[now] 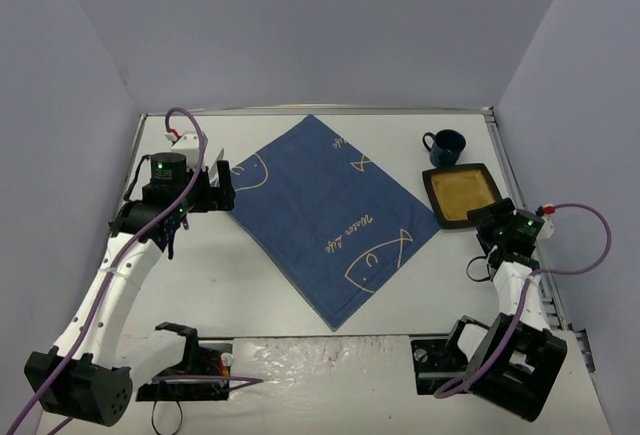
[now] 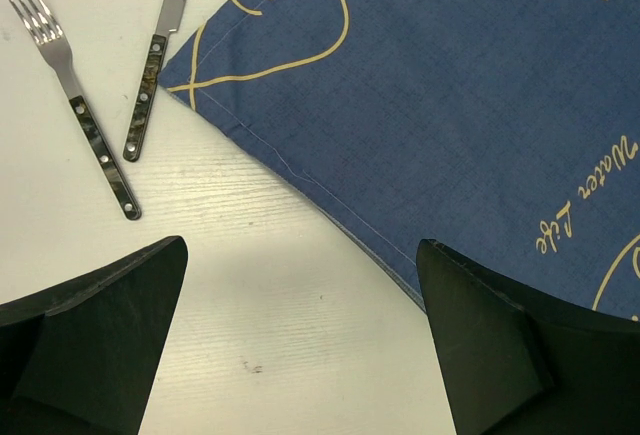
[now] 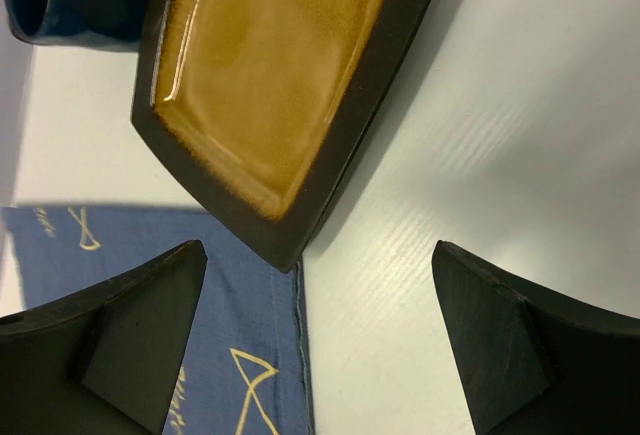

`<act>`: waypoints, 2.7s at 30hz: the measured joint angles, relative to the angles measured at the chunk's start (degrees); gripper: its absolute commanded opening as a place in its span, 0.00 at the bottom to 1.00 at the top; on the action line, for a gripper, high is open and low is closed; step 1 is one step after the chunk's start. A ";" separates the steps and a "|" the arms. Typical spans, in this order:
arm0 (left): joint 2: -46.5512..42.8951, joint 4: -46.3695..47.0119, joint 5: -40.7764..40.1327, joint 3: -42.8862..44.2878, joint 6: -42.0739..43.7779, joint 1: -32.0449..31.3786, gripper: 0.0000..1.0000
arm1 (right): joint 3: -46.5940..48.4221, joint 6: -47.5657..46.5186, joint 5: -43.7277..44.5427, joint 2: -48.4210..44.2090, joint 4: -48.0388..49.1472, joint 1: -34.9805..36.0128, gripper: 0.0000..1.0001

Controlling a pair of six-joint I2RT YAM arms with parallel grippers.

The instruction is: Set the dinner table for one person

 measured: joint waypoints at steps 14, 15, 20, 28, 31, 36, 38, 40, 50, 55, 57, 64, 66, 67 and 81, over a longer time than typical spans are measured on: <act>-0.21 -0.04 -4.03 0.00 0.47 -1.40 0.97 | -3.51 6.84 -10.72 19.58 24.85 -3.98 0.85; -0.23 -0.04 -4.39 0.00 0.48 -1.40 0.97 | -3.53 7.13 -11.37 20.51 26.46 -3.98 0.84; -0.31 -0.10 -5.84 0.00 0.50 -1.43 0.97 | -4.32 8.76 -13.61 24.70 34.55 -3.98 0.81; -0.31 -0.18 -6.73 0.00 0.50 -1.43 0.97 | -4.35 10.79 -14.98 31.34 44.35 -3.98 0.63; -0.31 -0.24 -7.04 0.00 0.52 -1.43 0.97 | -4.39 11.78 -15.32 33.74 47.41 -4.08 0.51; -0.29 -0.26 -7.22 0.00 0.59 -1.43 0.97 | -5.09 12.84 -14.85 36.72 50.22 -4.93 0.19; -0.29 -0.26 -7.24 0.00 0.60 -1.43 0.97 | -5.65 13.10 -14.70 37.30 50.80 -5.36 0.09; -0.29 -0.26 -7.26 0.00 0.61 -1.43 0.97 | -6.04 13.61 -14.58 37.52 51.04 -5.88 0.00; -0.21 -0.26 -7.39 0.00 0.61 -1.43 0.97 | -8.68 15.58 -14.44 27.68 41.21 -7.85 0.00; 0.42 -0.22 -7.12 0.00 0.60 -1.43 0.97 | -8.28 13.95 -12.36 11.44 26.20 -8.15 0.00; 0.67 -0.24 -7.15 0.00 0.59 -1.43 0.97 | -7.79 13.03 -12.06 5.45 20.73 -8.55 0.00; 0.77 -0.22 -7.19 0.00 0.58 -1.43 0.97 | -7.03 13.30 -14.21 -1.55 12.72 -8.22 0.00; 0.80 -0.22 -7.18 0.00 0.57 -1.43 0.97 | -7.03 13.64 -14.98 -2.71 11.82 -7.55 0.00; 0.80 -0.22 -7.18 0.00 0.57 -1.43 0.97 | -7.03 13.83 -15.38 -3.34 11.43 -7.15 0.00; 0.80 0.03 -7.46 -0.01 0.55 -1.43 0.97 | -2.23 16.94 -14.80 -2.59 20.27 19.62 0.00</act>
